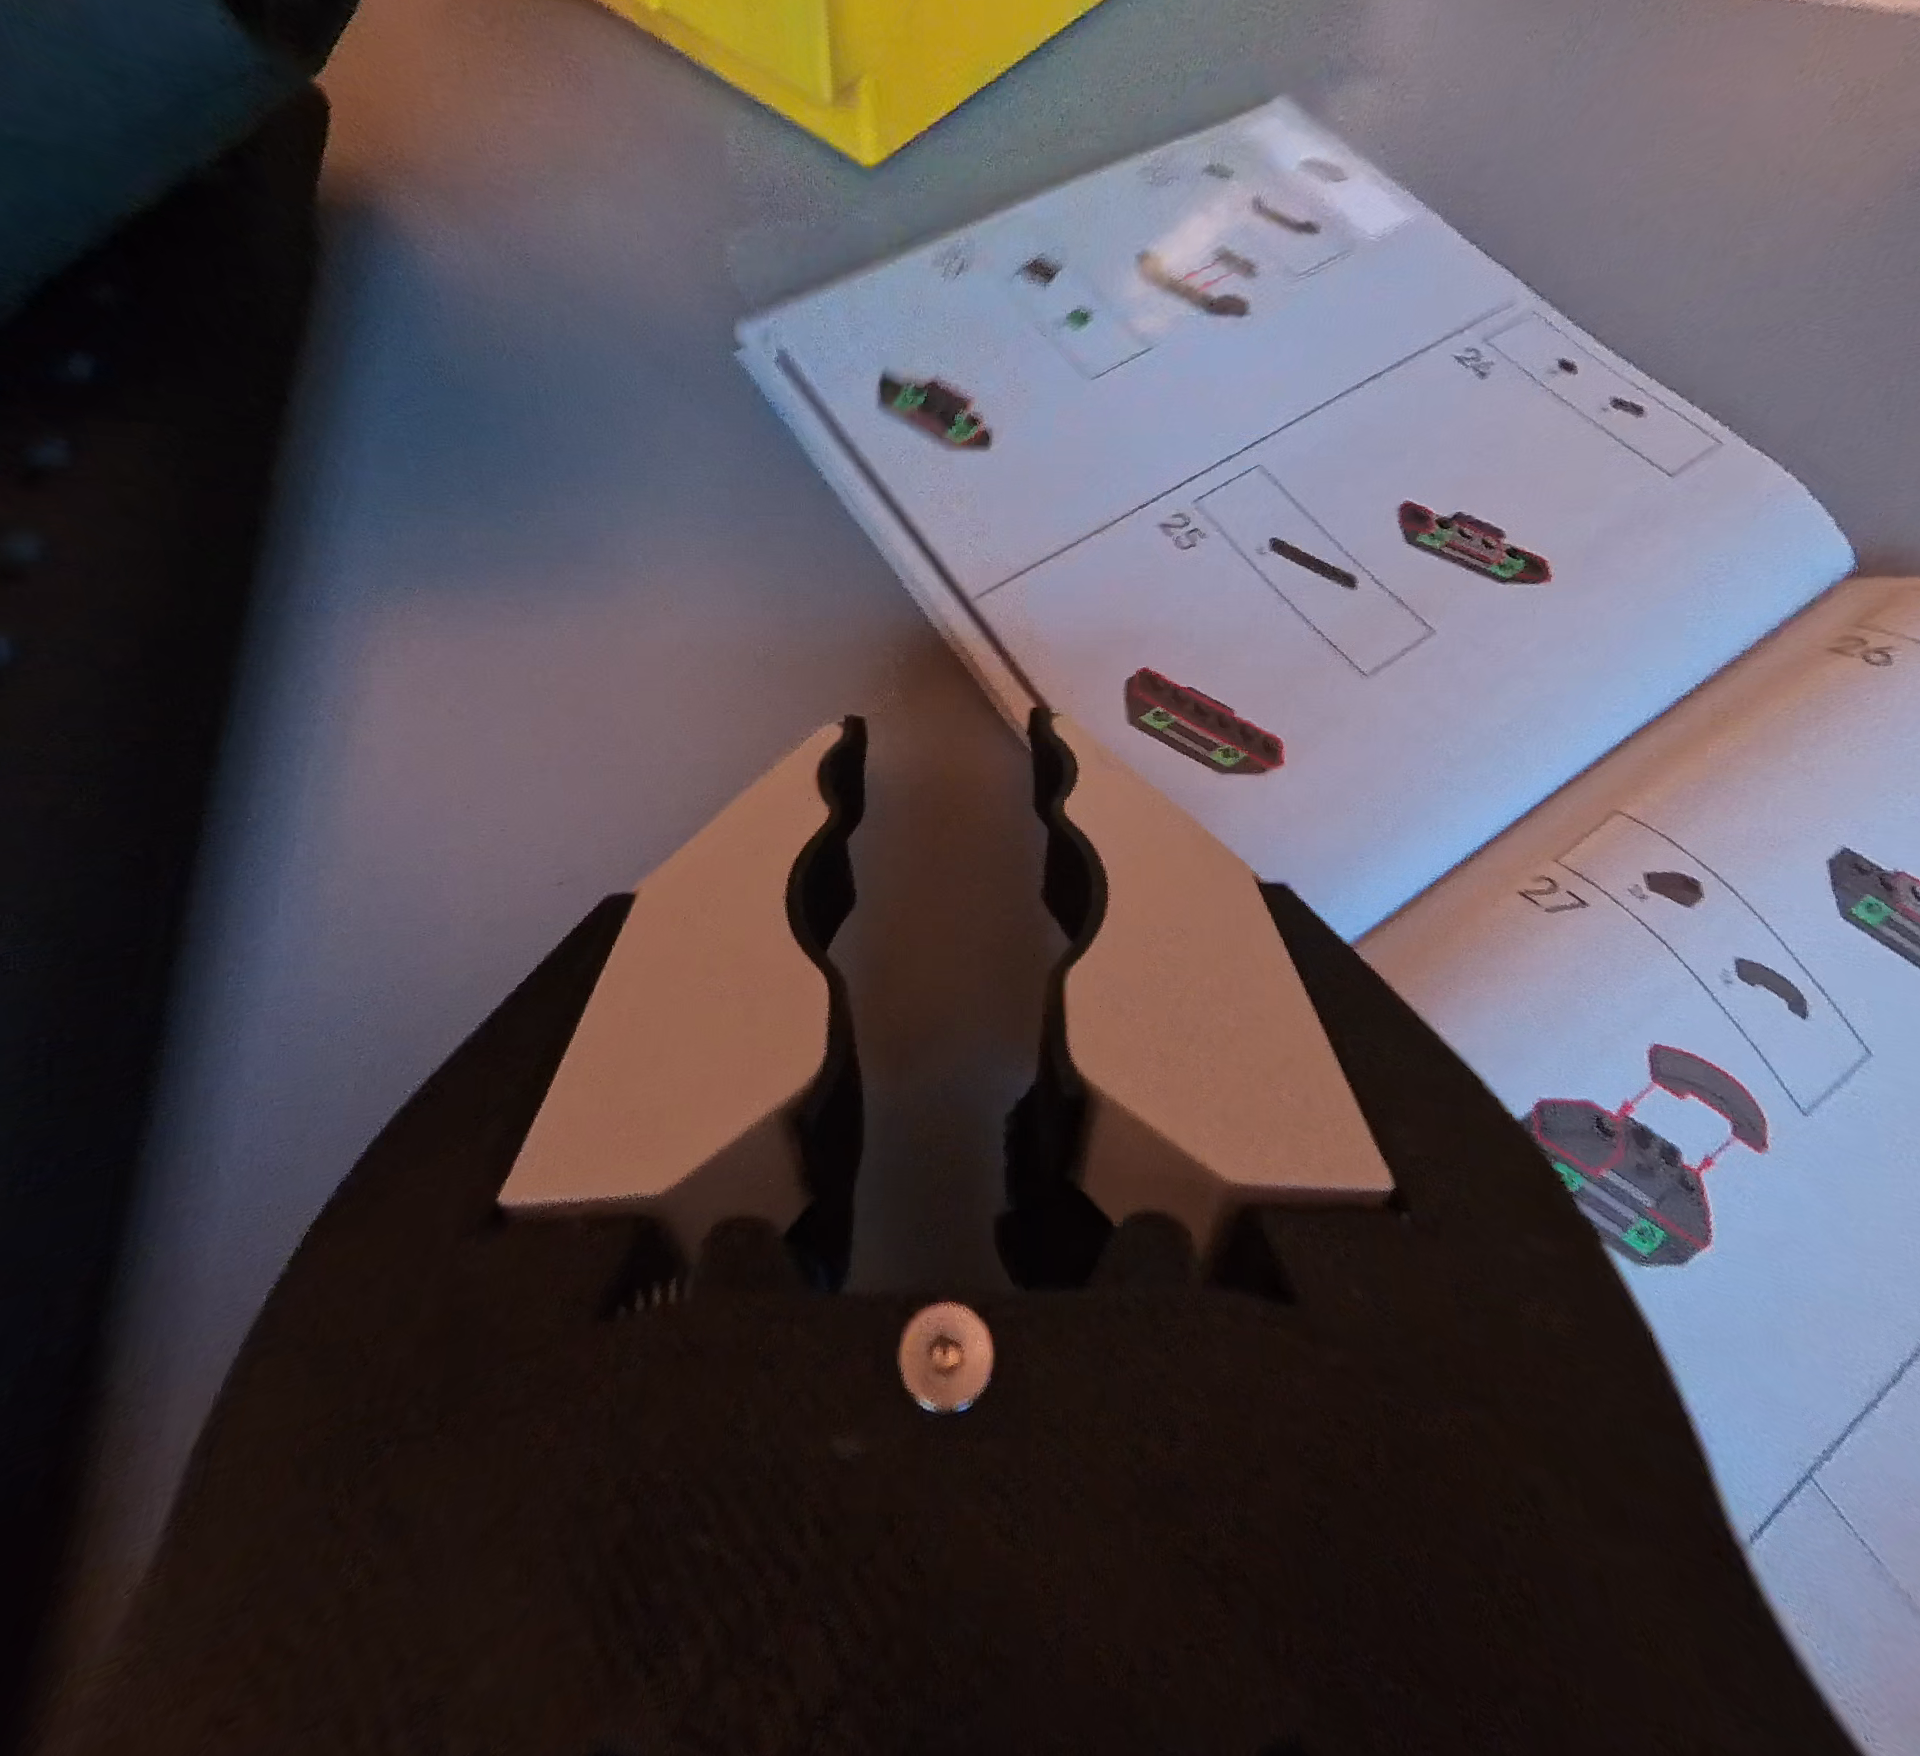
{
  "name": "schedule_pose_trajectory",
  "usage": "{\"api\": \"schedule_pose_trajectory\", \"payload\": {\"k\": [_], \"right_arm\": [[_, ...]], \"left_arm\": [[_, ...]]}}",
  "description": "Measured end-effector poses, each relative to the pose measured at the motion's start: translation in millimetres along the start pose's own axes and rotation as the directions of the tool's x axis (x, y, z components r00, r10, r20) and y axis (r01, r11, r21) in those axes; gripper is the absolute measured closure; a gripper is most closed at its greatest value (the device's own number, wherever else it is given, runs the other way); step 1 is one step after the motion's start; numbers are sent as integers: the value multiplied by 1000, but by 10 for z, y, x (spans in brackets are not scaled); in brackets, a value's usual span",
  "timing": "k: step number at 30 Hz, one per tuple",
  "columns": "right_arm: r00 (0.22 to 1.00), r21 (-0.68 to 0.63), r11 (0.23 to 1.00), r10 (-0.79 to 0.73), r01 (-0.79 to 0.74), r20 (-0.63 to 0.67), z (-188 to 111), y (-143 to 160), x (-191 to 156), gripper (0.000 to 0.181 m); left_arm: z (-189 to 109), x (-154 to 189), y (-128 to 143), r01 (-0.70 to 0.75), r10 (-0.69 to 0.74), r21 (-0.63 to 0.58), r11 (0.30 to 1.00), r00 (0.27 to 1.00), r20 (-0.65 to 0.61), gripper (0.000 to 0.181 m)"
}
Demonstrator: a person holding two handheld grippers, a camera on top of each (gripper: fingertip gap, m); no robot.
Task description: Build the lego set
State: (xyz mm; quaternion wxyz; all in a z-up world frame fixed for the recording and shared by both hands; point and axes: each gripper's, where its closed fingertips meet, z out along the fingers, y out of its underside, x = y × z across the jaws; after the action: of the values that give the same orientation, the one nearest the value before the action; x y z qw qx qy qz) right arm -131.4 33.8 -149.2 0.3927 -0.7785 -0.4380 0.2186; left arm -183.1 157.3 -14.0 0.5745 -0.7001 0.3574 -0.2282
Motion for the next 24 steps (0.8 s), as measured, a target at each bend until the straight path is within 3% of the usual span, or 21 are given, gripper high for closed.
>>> {"api": "schedule_pose_trajectory", "payload": {"k": [5, 8, 11, 14, 19, 24], "right_arm": [[984, 52, 983, 176, -175, -29, -12, -108, 145, 180], [974, 16, 978, 209, -209, -88, 74, -63, 236, 181], [982, -54, 988, 137, -145, -128, 132, 4, 244, 181], [976, -58, 992, 97, -110, -195, 1, 2, 351, 181], [945, -50, 982, 159, -180, -287, -254, 179, 593, 181], [946, -68, 985, 135, -161, -294, -56, 174, 557, 181]], "left_arm": [[74, 59, 126, -14, 12, -70, 997, 1000, -23, 164], [103, 83, 182, -32, 29, -101, 994, 999, -29, 164], [122, 94, 228, -49, 46, -125, 991, 999, -30, 164], [124, 100, 237, -56, 52, -131, 990, 998, -32, 165], [123, 116, 249, -44, 38, -139, 989, 998, -45, 164], [145, 141, 291, -54, 46, -161, 986, 998, -52, 164]]}}
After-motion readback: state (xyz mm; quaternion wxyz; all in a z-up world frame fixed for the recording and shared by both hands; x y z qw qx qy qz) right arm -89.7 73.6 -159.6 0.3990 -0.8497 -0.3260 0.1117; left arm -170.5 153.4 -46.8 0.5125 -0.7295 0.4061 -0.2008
